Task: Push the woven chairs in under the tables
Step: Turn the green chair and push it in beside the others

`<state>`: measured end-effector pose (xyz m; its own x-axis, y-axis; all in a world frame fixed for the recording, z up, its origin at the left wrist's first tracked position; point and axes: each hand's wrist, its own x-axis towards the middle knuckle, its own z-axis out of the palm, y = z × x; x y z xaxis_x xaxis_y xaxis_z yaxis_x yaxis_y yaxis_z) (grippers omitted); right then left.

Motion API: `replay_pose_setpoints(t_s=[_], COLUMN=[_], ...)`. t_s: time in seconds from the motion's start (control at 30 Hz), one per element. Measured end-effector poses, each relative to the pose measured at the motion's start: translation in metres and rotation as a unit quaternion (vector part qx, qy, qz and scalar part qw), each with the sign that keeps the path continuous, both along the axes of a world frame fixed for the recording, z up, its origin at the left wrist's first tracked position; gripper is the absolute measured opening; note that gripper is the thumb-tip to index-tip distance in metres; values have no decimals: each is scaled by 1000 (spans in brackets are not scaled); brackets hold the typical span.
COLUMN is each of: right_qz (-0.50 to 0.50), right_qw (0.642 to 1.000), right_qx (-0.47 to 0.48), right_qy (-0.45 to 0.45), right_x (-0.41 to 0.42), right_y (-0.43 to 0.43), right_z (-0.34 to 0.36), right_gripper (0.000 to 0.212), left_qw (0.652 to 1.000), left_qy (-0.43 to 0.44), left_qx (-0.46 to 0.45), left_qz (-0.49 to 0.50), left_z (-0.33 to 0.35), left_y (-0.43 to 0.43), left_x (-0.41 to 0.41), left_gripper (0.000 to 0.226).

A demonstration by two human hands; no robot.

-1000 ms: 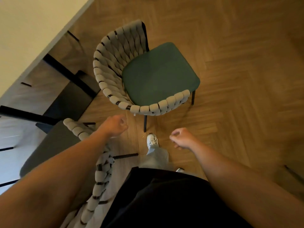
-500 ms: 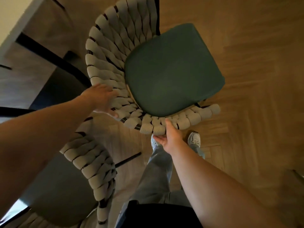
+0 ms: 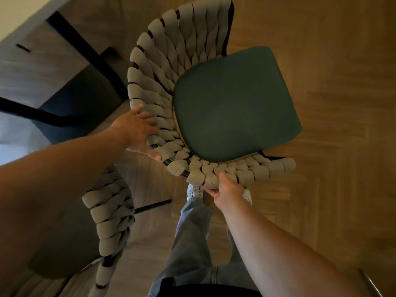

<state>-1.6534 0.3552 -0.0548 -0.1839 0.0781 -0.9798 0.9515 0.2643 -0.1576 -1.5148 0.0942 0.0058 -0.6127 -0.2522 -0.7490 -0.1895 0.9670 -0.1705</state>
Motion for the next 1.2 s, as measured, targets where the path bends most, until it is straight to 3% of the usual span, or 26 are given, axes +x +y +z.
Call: replay_pose_setpoints(t_s=[0.4,0.53,0.63,0.8,0.9,1.0,1.2], right_qz=[208,255,234,209,164,116,111], right_qw=[974,959,960,953,974,987,991], right_qx=[-37,-17,-3,1,-23,-92,-72], right_qy=[80,123,154,218,151,61,30], right_x=[-117,-156,-169,-129,-82,-44,-49], right_y=[13,16,25,56,67,57,46], right_z=[21,27,30,28,24,22,16], right_gripper=[46,54,64,72,75,63,54], left_qw=[976,943,915,921,946,953,940], left_qy=[44,55,75,113,102,90,112], left_qx=[-37,-32,-13,28,-22,-37,-36], left_qz=[208,327,396,372,308,286,320], left_z=[-14,-13,-9,-17,-15,-16,-22], left_y=[119,178,217,215,177,162,176], left_x=[-1,-27,-51,-36,4,29,27], left_gripper=[126,134,125,113,116,115,113])
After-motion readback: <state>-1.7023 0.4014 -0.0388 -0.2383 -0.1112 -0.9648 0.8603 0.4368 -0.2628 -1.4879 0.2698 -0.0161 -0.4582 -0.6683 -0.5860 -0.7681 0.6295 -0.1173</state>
